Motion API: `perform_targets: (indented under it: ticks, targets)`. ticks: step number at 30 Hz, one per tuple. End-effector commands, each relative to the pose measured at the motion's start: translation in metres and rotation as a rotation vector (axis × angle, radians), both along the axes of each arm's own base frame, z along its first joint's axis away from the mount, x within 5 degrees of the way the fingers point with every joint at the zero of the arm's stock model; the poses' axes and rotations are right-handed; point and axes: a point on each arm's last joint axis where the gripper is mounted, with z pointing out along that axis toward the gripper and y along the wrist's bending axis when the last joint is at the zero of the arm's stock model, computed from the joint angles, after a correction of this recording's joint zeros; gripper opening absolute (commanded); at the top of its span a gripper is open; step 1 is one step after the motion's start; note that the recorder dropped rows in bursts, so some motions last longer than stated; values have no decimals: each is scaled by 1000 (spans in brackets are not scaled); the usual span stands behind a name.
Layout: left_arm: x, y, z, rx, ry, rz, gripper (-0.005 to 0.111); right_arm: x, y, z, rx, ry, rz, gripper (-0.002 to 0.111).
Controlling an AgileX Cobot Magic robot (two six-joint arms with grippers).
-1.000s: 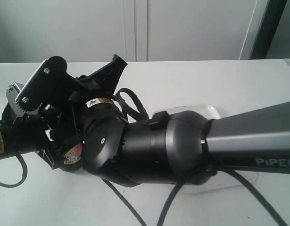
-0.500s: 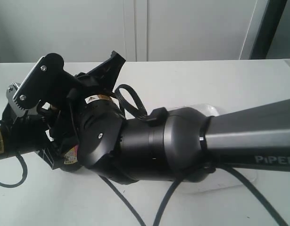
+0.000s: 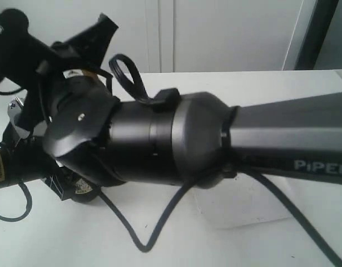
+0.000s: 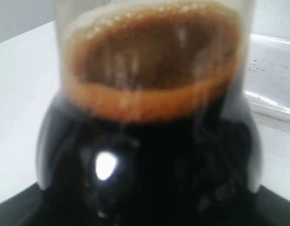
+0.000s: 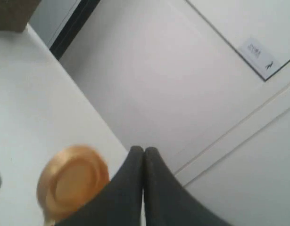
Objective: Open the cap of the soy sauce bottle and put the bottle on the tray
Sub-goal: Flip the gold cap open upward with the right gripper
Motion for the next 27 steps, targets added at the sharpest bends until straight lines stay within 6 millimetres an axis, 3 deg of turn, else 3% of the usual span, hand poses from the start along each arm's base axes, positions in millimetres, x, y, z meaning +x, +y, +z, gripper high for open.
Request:
perform_targets:
  ticks: [1, 5, 12, 27]
  targets:
    - [-2, -1, -2, 39, 6, -18, 0, 2, 1, 30, 19, -49, -13, 0]
    - [-2, 0, -3, 45, 9, -15, 0, 5, -3, 35, 44, -24, -51, 0]
    - [-2, 0, -3, 45, 9, -17, 0, 18, -21, 34, 153, 188, -42, 0]
    - [-2, 0, -3, 44, 9, -15, 0, 24, -86, 29, 229, 395, 147, 0]
